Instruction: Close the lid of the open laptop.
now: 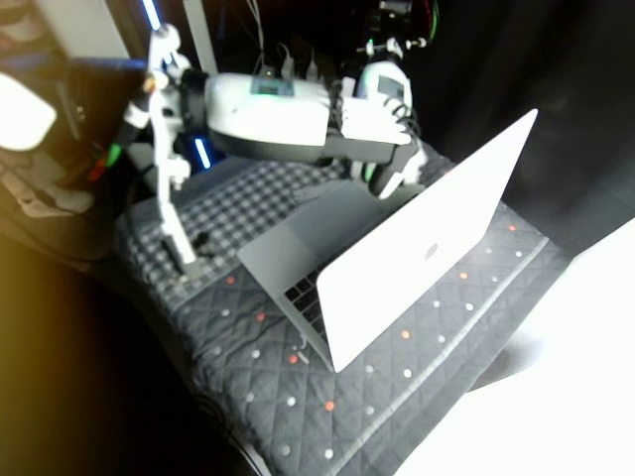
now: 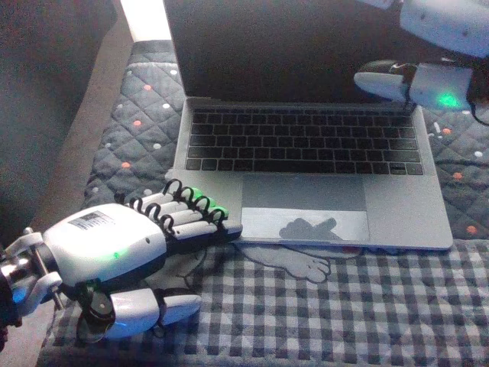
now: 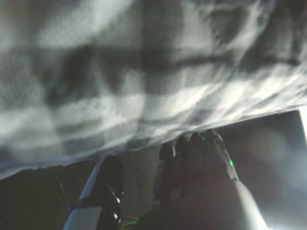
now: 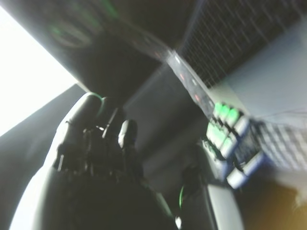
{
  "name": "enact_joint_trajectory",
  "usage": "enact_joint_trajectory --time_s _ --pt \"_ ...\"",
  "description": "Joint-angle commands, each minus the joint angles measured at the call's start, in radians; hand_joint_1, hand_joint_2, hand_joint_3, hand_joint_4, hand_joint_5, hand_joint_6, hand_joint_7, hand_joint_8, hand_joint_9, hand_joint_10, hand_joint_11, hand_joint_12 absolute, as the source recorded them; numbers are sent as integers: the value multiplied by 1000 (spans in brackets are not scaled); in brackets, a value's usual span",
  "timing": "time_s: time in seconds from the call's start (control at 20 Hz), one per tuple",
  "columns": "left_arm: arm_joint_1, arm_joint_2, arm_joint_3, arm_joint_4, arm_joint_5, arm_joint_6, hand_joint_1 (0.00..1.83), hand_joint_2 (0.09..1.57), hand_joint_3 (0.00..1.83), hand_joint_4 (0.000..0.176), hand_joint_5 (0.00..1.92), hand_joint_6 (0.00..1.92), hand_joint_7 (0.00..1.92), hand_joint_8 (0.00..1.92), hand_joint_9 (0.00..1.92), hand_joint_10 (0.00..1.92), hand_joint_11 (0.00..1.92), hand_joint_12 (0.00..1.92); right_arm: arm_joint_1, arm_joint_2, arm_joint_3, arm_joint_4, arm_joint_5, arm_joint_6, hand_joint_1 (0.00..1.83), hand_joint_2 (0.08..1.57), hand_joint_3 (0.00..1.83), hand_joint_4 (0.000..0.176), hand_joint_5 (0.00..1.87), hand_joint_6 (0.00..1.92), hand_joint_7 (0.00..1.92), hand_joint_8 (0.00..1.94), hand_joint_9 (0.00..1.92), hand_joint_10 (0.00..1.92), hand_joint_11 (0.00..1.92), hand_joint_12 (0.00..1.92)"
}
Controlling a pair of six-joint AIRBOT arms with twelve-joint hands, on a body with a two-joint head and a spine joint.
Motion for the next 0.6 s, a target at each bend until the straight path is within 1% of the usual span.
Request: enact_joint_trajectory --time_s 0.0,0.05,0.1,0.15,0.2,0.25,0.3,0.35,0.4,0.45,0.5,0.55 --pt "-1 -5 3 -10 -48 -3 374 1414 3 25 154 0 120 0 75 0 0 99 31 8 8 23 94 -8 426 1278 0 0 0 0 0 0 0 0 0 1921" --pt "-1 -5 1 -10 -48 -3 417 1406 0 17 171 4 135 2 94 7 0 180 57 1 26 36 73 -9 682 1204 0 6 0 0 0 0 0 0 0 1563" --pt "-1 -6 2 -8 -47 -3 396 1411 2 21 157 2 125 1 85 2 0 180 74 -7 42 41 59 -10 737 1208 0 13 0 0 29 12 30 13 0 1493" --pt "-1 -10 4 -5 -42 -3 388 1410 2 21 152 1 122 1 85 2 0 180 76 -11 54 60 58 -11 698 1299 11 57 0 0 5 2 13 10 0 1646" --pt "-4 -12 6 -3 -38 -3 360 1419 3 22 140 1 114 1 77 1 0 135 76 -16 67 78 53 -12 585 1273 2 64 0 0 0 0 2 1 0 1364" --pt "-4 -12 6 -3 -39 -3 372 1414 0 20 143 3 120 3 86 5 0 132 76 -20 78 93 48 -12 451 1301 2 61 0 0 0 0 0 0 0 570" --pt "-4 -12 5 -3 -43 -3 385 1405 0 20 154 5 133 4 99 8 0 183 77 -26 95 113 33 -12 422 1264 0 61 0 0 0 0 0 0 0 113" --pt "-4 -12 5 -3 -45 -3 401 1403 0 20 154 4 135 3 101 8 0 205 77 -31 108 125 17 -12 375 1264 0 7 0 0 0 0 0 0 0 22" --pt "-5 -12 4 -1 -46 -3 404 1405 0 16 150 2 131 1 94 4 0 209 78 -36 123 139 -4 -12 256 1314 15 0 0 0 0 0 0 0 0 4" --pt "-5 -12 4 -1 -48 -3 383 1414 1 25 122 1 110 0 70 2 0 98 78 -41 137 154 -19 -12 314 1372 31 0 0 0 0 0 0 0 0 0" --pt "-5 -11 3 -1 -50 -3 356 1423 2 27 106 3 98 1 57 3 0 19 78 -47 147 160 -35 -12 399 1392 28 0 0 0 0 0 0 0 0 0" --pt "-5 -11 3 -1 -51 -3 369 1421 1 12 124 11 113 7 70 9 10 9 78 -48 149 160 -45 -12 418 1398 27 0 0 0 0 0 0 0 0 0"
